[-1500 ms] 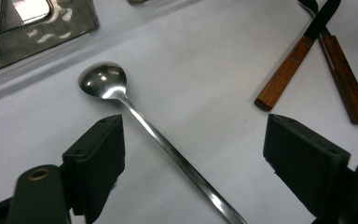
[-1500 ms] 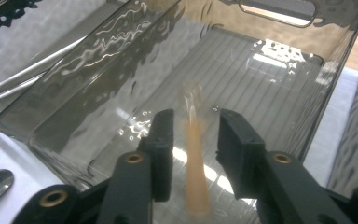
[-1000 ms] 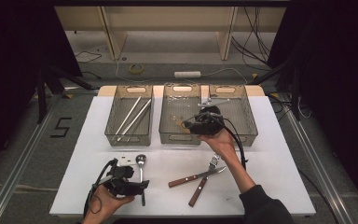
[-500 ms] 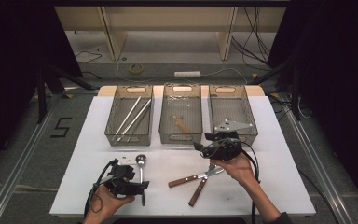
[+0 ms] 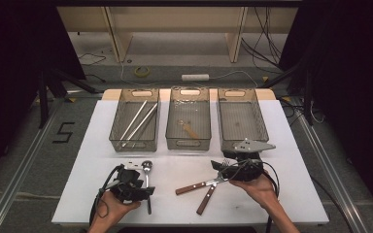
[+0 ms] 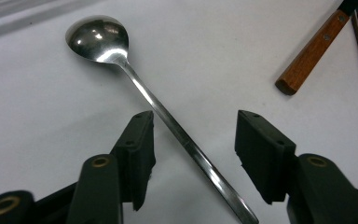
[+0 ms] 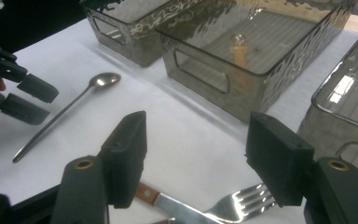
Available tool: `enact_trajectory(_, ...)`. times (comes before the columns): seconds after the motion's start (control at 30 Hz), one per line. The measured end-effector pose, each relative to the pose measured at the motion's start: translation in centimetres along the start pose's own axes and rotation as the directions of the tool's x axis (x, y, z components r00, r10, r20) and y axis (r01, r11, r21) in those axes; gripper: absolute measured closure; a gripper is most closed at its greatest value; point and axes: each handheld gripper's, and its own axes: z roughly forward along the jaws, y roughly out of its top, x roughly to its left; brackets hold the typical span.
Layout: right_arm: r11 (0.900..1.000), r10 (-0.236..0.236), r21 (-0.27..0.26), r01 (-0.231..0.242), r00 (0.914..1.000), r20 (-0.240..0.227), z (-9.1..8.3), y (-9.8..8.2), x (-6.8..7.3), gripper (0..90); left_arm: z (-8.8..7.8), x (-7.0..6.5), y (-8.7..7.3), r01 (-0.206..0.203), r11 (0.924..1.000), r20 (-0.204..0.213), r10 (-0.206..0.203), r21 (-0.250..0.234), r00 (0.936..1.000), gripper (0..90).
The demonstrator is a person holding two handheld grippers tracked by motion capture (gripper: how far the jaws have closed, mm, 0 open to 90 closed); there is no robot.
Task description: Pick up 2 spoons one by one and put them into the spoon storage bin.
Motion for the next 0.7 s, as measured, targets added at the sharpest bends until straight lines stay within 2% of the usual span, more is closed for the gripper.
enact_trajectory(0.03, 1.000, 0.000, -0.001, 0.000, 1.0000, 0.001, -0.1, -0.1, 0.0, 39.3, 0.1, 0.0, 0.0, 0.009, 1.0000, 0.001, -0.009, 0.000, 1.0000, 49.6)
enact_trajectory(0.27, 1.000, 0.004, 0.005, -0.004, 0.9999, -0.010, -0.4, -0.8, 0.2, 39.3, 1.0, 0.3, 0.3, 0.005, 0.9991, -0.008, -0.005, 0.043, 1.0000, 55.9)
enact_trajectory(0.7, 1.000, 0.000, 0.011, 0.000, 0.9998, -0.019, -0.3, -0.9, 0.3, 39.4, 1.8, 0.3, 0.3, -0.006, 0.9977, -0.016, 0.008, 0.068, 0.9998, 62.6)
